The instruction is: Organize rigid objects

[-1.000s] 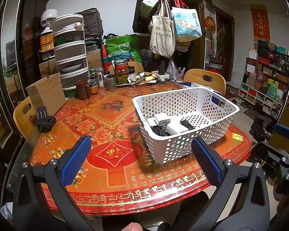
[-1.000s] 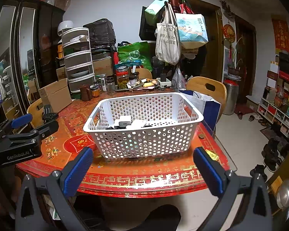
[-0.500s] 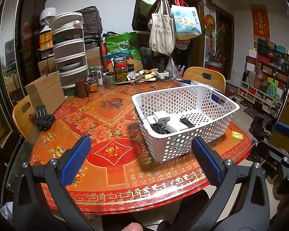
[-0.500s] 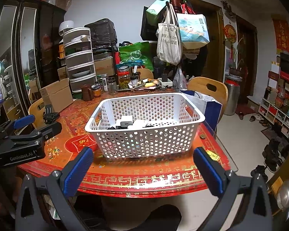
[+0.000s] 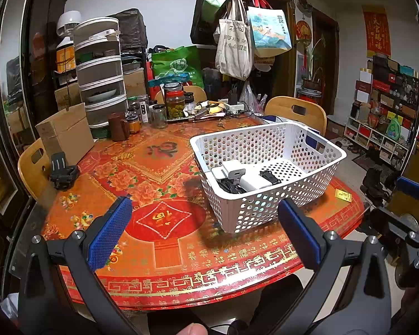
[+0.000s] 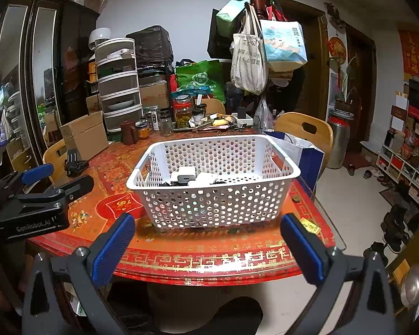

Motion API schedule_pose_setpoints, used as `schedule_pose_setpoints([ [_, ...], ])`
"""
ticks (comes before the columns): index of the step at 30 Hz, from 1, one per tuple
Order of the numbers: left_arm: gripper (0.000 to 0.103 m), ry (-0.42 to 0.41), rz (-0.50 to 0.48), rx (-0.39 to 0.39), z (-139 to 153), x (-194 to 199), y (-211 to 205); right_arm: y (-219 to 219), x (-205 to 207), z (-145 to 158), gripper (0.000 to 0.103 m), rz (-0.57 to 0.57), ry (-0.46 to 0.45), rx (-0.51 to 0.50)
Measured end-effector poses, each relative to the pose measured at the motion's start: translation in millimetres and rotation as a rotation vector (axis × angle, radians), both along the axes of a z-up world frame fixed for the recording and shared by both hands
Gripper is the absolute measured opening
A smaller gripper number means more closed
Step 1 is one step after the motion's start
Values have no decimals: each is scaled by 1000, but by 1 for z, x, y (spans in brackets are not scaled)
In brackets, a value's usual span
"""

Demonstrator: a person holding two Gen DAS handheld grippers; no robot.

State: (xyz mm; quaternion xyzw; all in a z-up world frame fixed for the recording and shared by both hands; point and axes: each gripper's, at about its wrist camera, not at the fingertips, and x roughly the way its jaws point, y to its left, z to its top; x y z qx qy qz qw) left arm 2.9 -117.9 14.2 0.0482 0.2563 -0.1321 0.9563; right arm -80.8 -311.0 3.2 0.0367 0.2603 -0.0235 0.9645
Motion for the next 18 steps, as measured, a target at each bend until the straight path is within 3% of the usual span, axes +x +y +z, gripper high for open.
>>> schedule_pose_setpoints([
  [18, 103, 7, 2, -1, -2, 2, -4, 0, 0, 1, 103, 1, -2, 0],
])
